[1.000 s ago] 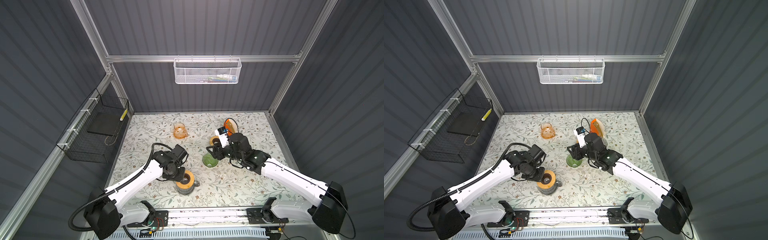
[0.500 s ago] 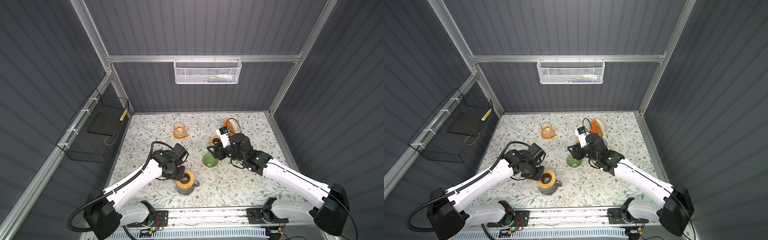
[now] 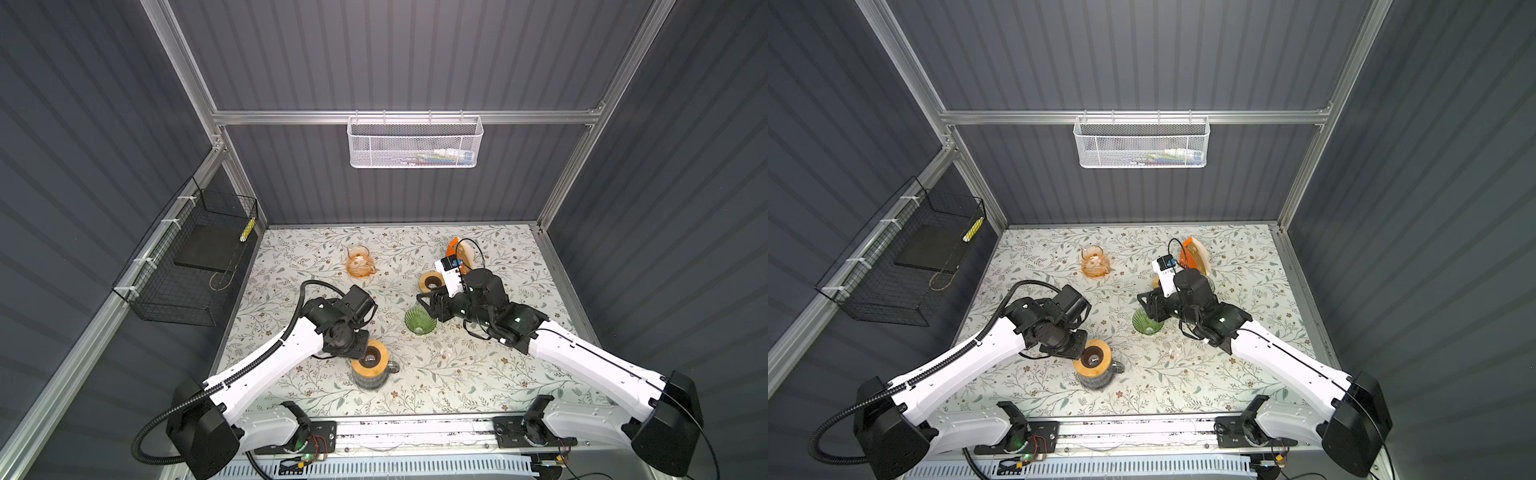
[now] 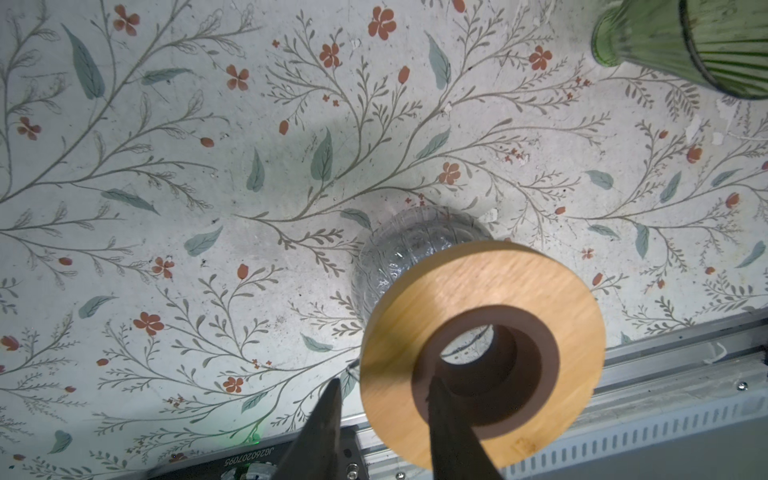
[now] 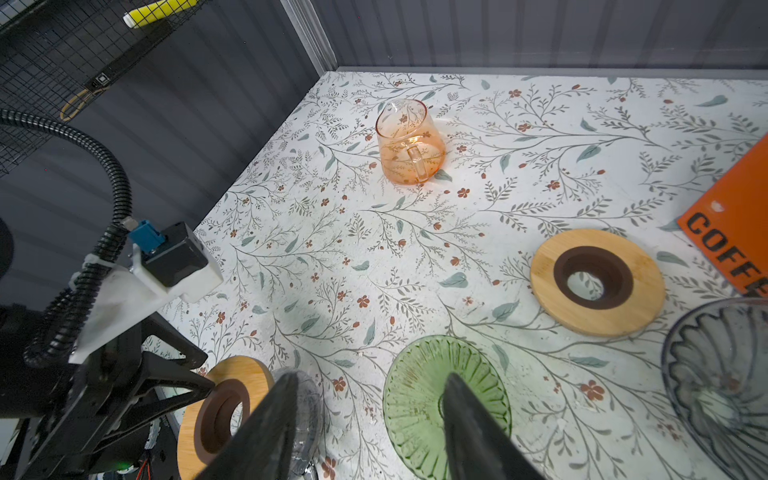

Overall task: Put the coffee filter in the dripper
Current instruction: 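Lower the wooden ring onto the grey glass pitcher's mouth with the left gripper, then open and raise the left gripper while right gripper moves toward grey dripper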

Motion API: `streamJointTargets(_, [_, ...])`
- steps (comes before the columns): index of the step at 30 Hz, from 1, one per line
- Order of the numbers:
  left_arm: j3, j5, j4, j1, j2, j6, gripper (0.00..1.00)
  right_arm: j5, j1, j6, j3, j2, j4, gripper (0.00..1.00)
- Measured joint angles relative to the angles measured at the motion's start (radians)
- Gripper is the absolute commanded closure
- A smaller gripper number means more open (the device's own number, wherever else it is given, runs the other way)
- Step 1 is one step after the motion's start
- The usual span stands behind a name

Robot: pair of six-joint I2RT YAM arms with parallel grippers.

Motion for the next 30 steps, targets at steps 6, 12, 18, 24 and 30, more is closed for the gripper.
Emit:
streamJointTargets(6, [0.011, -0.027, -0.018, 0.000, 0.000, 0.005, 0.64, 0.014, 0.000, 0.006, -0.005, -0.004, 0.000, 0.42])
streamJointTargets(12, [0.033, -0.064, -0.025, 0.000, 0.010, 0.034, 0.64, 0.026, 0.000, 0.027, -0.005, 0.014, -0.003, 0.43])
streamJointTargets(18, [0.087, -0.103, 0.021, 0.000, 0.039, 0.050, 0.61, 0.030, 0.000, 0.056, -0.005, 0.014, -0.002, 0.42])
streamJointTargets(24, [0.111, -0.124, 0.118, 0.000, 0.052, 0.050, 0.61, 0.033, -0.003, 0.051, 0.009, 0.014, -0.042, 0.42])
streamJointTargets(30, [0.116, -0.144, 0.261, 0.000, 0.071, 0.050, 0.59, 0.033, -0.013, 0.052, 0.035, 0.014, -0.069, 0.42])
